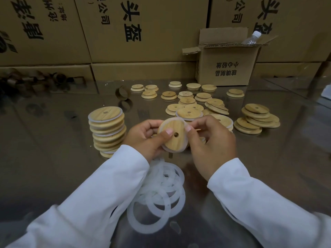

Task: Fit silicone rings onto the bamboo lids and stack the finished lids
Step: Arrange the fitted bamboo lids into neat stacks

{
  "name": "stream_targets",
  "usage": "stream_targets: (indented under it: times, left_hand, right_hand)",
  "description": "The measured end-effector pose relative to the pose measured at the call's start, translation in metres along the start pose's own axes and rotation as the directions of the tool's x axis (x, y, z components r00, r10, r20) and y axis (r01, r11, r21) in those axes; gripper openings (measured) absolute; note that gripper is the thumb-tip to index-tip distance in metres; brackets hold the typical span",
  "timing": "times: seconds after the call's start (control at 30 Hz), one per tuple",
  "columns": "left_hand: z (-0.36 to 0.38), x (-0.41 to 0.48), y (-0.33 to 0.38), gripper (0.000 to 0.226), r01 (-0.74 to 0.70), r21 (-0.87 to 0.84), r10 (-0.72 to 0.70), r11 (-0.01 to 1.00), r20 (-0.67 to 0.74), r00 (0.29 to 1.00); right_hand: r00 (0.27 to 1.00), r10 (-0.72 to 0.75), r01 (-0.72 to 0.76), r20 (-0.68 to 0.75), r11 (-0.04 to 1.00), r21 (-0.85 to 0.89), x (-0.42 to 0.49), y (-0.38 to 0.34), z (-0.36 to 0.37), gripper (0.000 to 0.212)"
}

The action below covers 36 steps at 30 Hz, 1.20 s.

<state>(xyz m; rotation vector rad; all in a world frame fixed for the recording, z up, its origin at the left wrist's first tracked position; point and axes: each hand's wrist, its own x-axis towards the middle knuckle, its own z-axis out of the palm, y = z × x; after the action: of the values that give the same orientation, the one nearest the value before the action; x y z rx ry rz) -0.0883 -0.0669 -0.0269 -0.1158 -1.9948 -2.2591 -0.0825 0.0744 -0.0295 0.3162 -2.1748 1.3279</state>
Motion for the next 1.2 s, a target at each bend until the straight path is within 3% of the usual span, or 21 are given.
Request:
stream_targets:
  times: [0.17, 0.3, 0.67, 0.87, 1.03, 1.2]
  left_hand:
    - [0.002, -0.004, 0.001, 0.008, -0.048, 0.141, 0.046, 0.989, 0.017, 0.999]
    - [0.002, -0.005, 0.005, 0.008, -0.116, 0.233, 0.114, 0.966, 0.023, 0.993]
    - [0.0, -0.005, 0.011, 0.017, -0.254, 0.247, 0.248, 0.935, 0.055, 0.967]
    - [0.001, -0.006, 0.006, 0.016, -0.237, 0.251, 0.246, 0.939, -0.004, 0.969]
    - [0.0, -0.003, 0.004, 0.013, -0.151, 0.163, 0.163, 0.975, -0.06, 0.985]
    - [0.0, -0.002, 0.004, 0.01, -0.087, 0.097, 0.093, 0.992, -0.059, 0.994]
  right_hand:
    - [0.997, -0.021, 0.022, 0.069, 1.0, -0.018, 0.0, 0.001, 0.0, 0.016]
    - [0.993, 0.061, -0.065, 0.104, 0.997, 0.035, 0.005, 0.0, -0.002, 0.022]
    - [0.979, 0.156, -0.169, 0.135, 0.982, 0.09, 0.013, -0.003, -0.007, 0.023]
    - [0.984, 0.134, -0.153, 0.117, 0.974, 0.168, 0.008, -0.002, -0.005, 0.015]
    - [0.998, 0.022, -0.022, 0.052, 1.0, 0.002, -0.001, -0.003, 0.001, 0.017]
    - [0.999, 0.024, -0.024, -0.031, 1.0, 0.005, -0.001, -0.003, 0.002, 0.016]
